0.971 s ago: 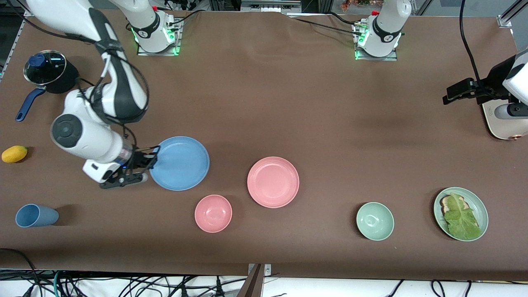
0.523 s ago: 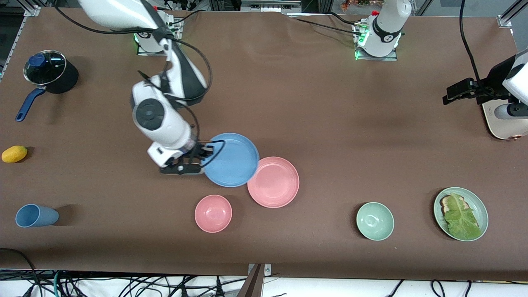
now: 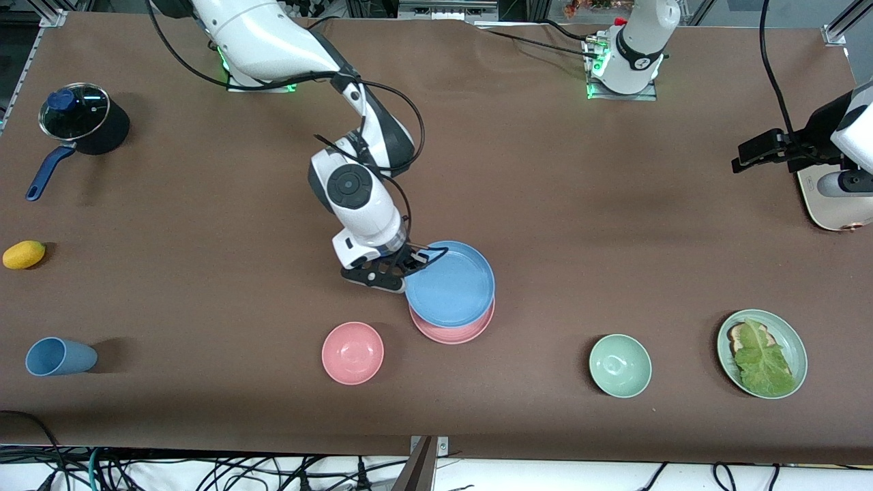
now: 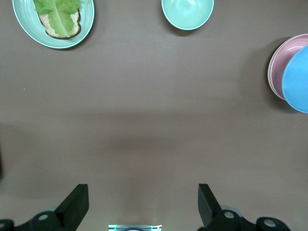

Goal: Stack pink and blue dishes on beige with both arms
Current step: 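Carry the blue plate onto the pink plate and open the right gripper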

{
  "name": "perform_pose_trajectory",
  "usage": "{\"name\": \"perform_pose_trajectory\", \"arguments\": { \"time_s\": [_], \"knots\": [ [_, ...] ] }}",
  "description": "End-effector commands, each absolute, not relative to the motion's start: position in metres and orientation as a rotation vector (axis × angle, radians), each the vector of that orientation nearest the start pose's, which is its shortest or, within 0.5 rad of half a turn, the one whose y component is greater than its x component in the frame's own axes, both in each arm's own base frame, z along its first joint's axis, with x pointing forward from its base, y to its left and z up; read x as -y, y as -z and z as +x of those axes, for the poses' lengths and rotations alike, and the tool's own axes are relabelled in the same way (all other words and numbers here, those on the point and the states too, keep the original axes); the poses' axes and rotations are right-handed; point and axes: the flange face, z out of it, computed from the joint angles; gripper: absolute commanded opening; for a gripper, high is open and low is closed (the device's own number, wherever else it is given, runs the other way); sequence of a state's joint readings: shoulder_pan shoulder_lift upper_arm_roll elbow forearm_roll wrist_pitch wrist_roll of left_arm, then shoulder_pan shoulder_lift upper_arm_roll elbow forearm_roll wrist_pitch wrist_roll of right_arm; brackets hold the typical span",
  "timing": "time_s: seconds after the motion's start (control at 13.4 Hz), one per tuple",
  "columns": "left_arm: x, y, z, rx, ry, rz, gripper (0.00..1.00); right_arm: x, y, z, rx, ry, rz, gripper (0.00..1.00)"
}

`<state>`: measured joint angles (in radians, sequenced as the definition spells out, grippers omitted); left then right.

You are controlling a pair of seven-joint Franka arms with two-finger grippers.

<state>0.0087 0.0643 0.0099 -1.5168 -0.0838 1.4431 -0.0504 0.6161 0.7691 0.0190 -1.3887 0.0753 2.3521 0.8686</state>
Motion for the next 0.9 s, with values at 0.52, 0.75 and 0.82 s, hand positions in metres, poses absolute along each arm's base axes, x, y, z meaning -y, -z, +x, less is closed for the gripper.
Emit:
{"name": "perform_pose_trajectory", "arguments": {
  "time_s": [0.52,0.75,0.82],
  "knots": [
    [0.0,-0.609,0.561,0.077,-0.207,-3.228,1.0,-0.448,-0.238,0.614,-0.476,0.156,-2.903,0.0],
    [0.001,-0.609,0.561,0.074,-0.207,-3.228,1.0,-0.436,-0.242,0.622,-0.475,0.169,-2.918,0.49],
    [0.001,-0.609,0.561,0.074,-0.207,-3.228,1.0,-0.432,-0.244,0.624,-0.485,0.157,-2.924,0.58]
  ]
}}
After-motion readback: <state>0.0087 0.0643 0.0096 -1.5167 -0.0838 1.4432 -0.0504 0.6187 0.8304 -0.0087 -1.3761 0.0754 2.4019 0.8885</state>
